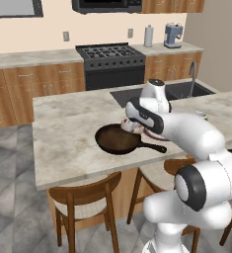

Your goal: Pick up the pan with the steak in it and place it on the dining table. Then place the steak on the plate.

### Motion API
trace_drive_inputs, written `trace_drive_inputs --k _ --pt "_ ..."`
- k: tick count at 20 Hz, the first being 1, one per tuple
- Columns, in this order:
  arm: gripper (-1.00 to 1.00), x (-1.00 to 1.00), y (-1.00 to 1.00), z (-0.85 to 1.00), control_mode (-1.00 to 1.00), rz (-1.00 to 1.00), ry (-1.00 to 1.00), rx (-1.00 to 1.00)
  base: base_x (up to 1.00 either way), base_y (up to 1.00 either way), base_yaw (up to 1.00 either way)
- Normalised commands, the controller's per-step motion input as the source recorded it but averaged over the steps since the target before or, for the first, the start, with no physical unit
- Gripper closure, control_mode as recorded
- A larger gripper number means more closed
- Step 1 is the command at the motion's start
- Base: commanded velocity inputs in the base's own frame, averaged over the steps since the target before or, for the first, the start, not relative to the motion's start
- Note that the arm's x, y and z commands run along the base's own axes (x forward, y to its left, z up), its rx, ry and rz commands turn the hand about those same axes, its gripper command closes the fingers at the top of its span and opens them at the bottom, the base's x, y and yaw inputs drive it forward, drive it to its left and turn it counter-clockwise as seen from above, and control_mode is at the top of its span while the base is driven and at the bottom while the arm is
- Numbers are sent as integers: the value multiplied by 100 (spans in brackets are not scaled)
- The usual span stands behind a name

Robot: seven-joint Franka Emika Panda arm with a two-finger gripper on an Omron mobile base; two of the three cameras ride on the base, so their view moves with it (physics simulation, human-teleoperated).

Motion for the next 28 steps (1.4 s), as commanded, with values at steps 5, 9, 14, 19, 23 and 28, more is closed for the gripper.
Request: trace_drive_inputs --k 5,9,14,19,23,28 --pt "100 -20 -89 2 -100 -9 -5 0 0 0 0" --pt "100 -14 -94 0 -100 -9 -8 0 0 0 0" --pt "100 23 -85 9 -100 -12 -3 3 0 0 0" --pt "100 51 -34 -2 -100 -2 -1 3 0 0 0" --pt "100 10 0 0 -100 0 0 0 0 0 0" --pt "100 13 0 -6 -100 0 0 -1 0 0 0"
